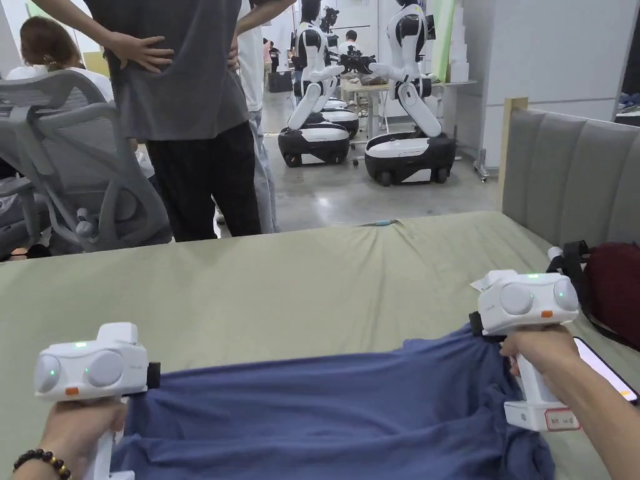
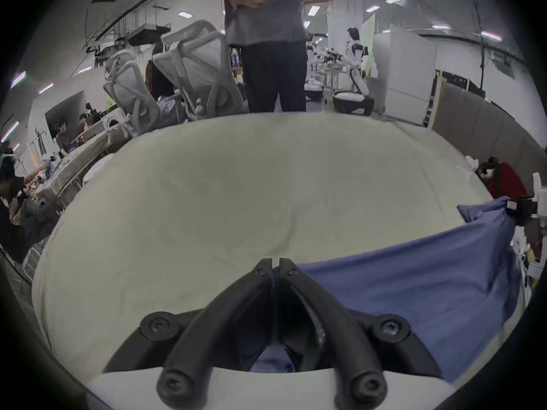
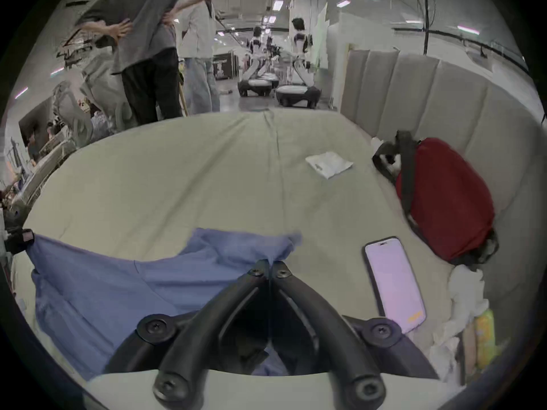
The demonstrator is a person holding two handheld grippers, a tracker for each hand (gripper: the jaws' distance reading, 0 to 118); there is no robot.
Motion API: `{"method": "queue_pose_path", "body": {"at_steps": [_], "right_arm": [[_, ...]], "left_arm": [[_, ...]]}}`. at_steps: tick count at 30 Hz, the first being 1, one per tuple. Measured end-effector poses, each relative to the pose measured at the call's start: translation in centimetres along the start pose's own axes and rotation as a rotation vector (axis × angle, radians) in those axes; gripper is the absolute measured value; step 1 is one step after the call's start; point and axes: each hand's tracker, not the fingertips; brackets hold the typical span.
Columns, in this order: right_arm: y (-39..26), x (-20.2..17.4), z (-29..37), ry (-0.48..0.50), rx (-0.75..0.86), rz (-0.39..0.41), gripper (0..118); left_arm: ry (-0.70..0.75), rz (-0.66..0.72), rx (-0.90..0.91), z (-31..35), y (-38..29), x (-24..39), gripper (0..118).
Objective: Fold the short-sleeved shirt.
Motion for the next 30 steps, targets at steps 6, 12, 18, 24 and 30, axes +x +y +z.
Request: {"method": "queue_pose_path", "body": {"at_steps": [6,12,18,24,30], "right_arm": [[-3.8,0.3,10.2,-0.003,0.073,0.066,0],[-11.3,0.7,16.9,0.036,0.086,0.138,0],[-17.4,1.0,13.2,0.041,-0.140,0.218,0],[-20.5,0.3,8.4,-0.005,-0.201,0.281,0],[-19.7,0.1,9.4,-0.036,-0.181,0.264,25]], "left_arm": [[-0.018,0.005,0.043,8.8,-3.5,-0.5,1],[-0.056,0.031,0.007,13.7,-9.5,-1.4,1],[-0.049,-0.022,-0.132,11.7,-15.6,-1.0,1],[-0.029,0.006,-0.130,8.8,-18.7,-0.5,1],[0.001,-0.030,-0.122,9.8,-17.8,-0.5,38]]}}
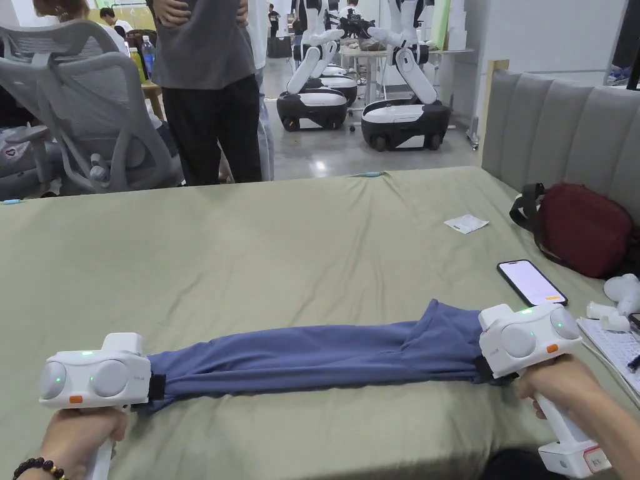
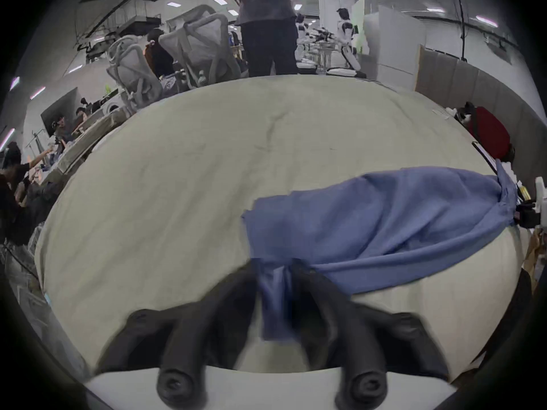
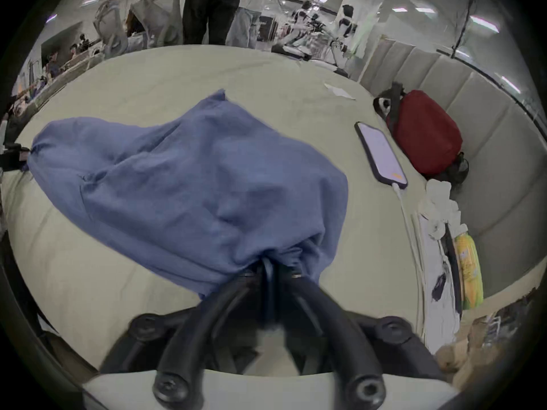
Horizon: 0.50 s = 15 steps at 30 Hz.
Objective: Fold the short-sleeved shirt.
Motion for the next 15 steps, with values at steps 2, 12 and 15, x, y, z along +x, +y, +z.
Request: {"method": "queue_pose_path", "body": {"at_steps": [2,12,15], "right_arm": [[-0.1,-0.1,1.3,-0.051,0.084,-0.016,71],[-0.5,-1.8,6.6,0.023,0.332,-0.107,0],[-0.4,-3.7,7.0,0.033,0.328,-0.092,0]], "left_arm": [[0.083,0.048,0.043,0.4,0.3,-0.8,104],[-0.021,0.130,0.198,5.3,0.6,-1.6,0],[-0.045,0.118,0.211,5.7,0.5,-1.8,0]]}}
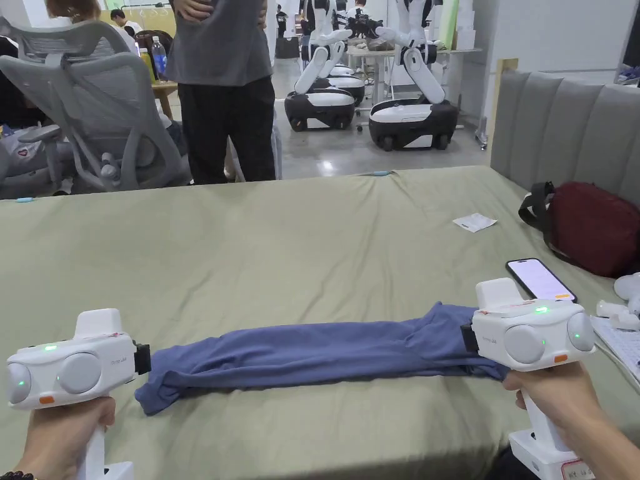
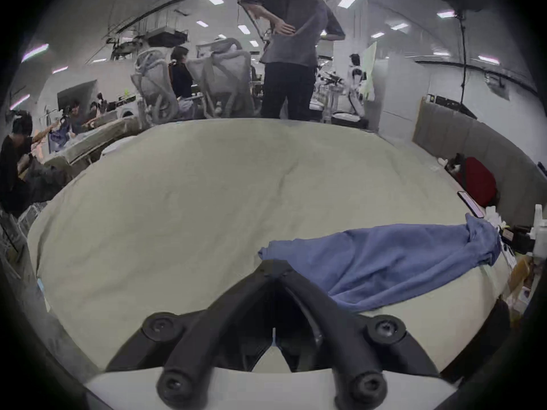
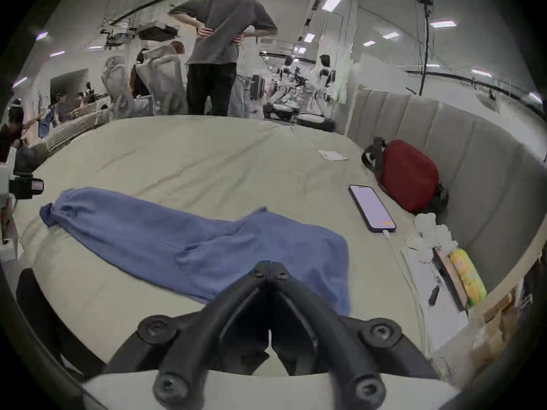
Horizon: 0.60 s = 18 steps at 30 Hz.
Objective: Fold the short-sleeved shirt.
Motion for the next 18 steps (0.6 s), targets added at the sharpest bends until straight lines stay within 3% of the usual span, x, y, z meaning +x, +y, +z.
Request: {"method": "queue_pose_path", "body": {"at_steps": [6,7,8,9,10,12,16,18], "right_arm": [[0.4,-1.8,0.7,0.074,0.016,0.023,0],[0.4,-2.0,0.8,0.081,0.018,0.027,0],[0.4,-2.5,0.6,0.089,0.020,0.032,0],[0.4,-2.6,0.5,0.097,0.020,0.033,0],[0.4,-2.8,0.4,0.102,0.018,0.033,0],[0.3,-3.2,0.1,0.107,0.013,0.033,0],[0.1,-3.7,-0.6,0.129,-0.005,0.016,0],[-0.2,-3.9,-0.6,0.142,-0.010,0.004,0]], "left_arm": [[-0.221,0.180,-0.001,-1.7,0.2,-3.1,2],[-0.285,0.224,-0.015,-2.3,0.1,-3.7,18],[-0.332,0.256,-0.035,-3.1,0.0,-4.4,48],[-0.335,0.258,-0.062,-3.9,-0.2,-4.6,97],[-0.307,0.250,-0.075,-4.6,-0.6,-4.7,118],[-0.317,0.248,-0.060,-5.7,-1.2,-5.5,105],[-0.446,0.357,-0.199,-9.0,-2.1,-6.2,102],[-0.503,0.409,-0.177,-10.1,-2.2,-6.3,102]]}}
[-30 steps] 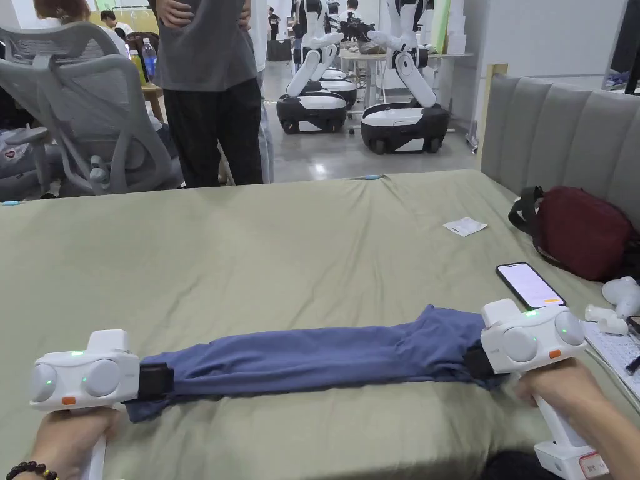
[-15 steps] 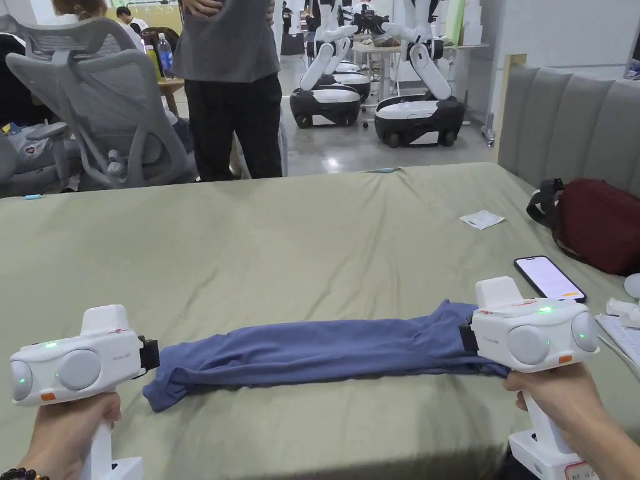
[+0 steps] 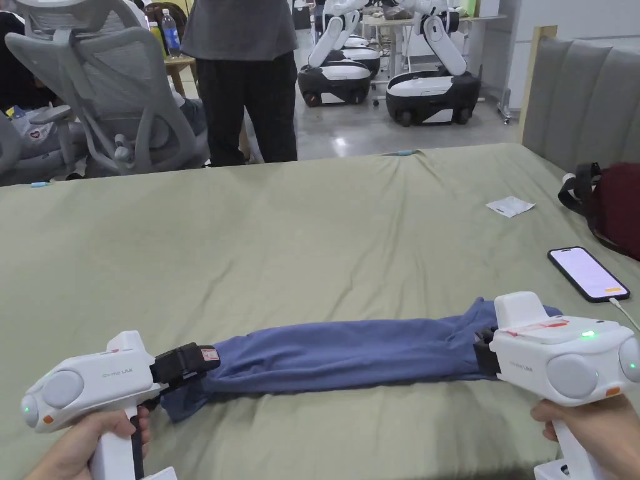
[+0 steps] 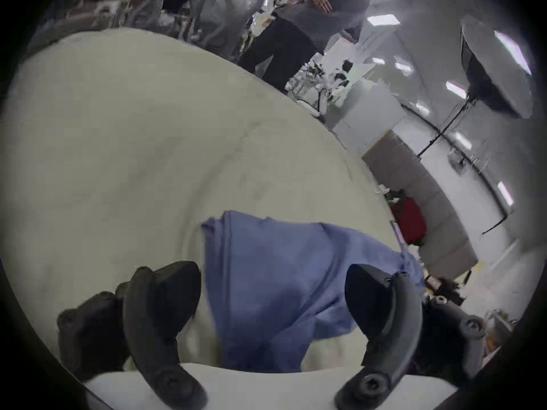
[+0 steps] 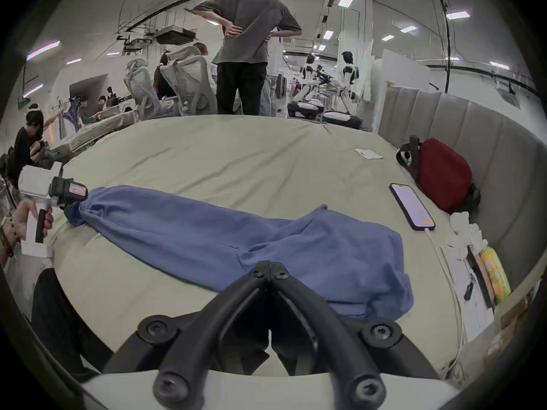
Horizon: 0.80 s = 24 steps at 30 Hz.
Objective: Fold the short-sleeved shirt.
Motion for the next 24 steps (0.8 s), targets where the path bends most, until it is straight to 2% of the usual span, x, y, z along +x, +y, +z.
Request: {"method": "queue_pose_path", "body": {"at_steps": [1,4,5,6,7,8,9,10,17,21,24], "right_arm": [[-0.1,-0.1,-0.1,0.003,-0.007,-0.002,0],[-0.4,-0.3,-0.5,0.005,-0.023,0.005,0],[-0.5,-0.3,-0.6,0.007,-0.030,0.005,0],[-0.5,-0.3,-0.7,0.009,-0.035,0.004,0],[-0.6,-0.3,-0.8,0.007,-0.038,0.004,0],[-0.6,-0.3,-0.9,0.006,-0.042,0.003,0],[-0.6,-0.3,-1.0,0.004,-0.047,0.002,0],[-0.5,-0.2,-1.0,0.002,-0.049,0.002,0],[0.0,-0.2,-0.7,0.006,-0.047,-0.011,0],[0.3,-0.1,-0.3,0.001,-0.029,-0.016,0],[0.4,-0.1,-0.4,0.003,-0.026,-0.022,0]], "left_arm": [[-0.037,0.003,0.031,-0.2,0.4,0.0,102],[-0.183,0.078,-0.039,-2.2,1.0,0.0,98],[-0.191,0.061,-0.057,-2.7,1.1,0.4,94],[-0.193,0.036,-0.071,-3.4,1.1,0.7,82],[-0.187,0.016,-0.074,-3.8,1.0,1.0,60],[-0.180,0.015,-0.074,-4.0,1.1,1.0,27],[-0.154,0.029,-0.088,-4.2,1.5,1.0,20],[-0.139,0.055,-0.120,-4.5,1.5,0.8,19],[-0.142,-0.008,-0.040,-1.8,3.0,0.6,18],[0.015,-0.018,0.026,1.5,5.3,-2.2,18],[0.204,-0.022,0.080,4.1,6.3,-4.5,19]]}}
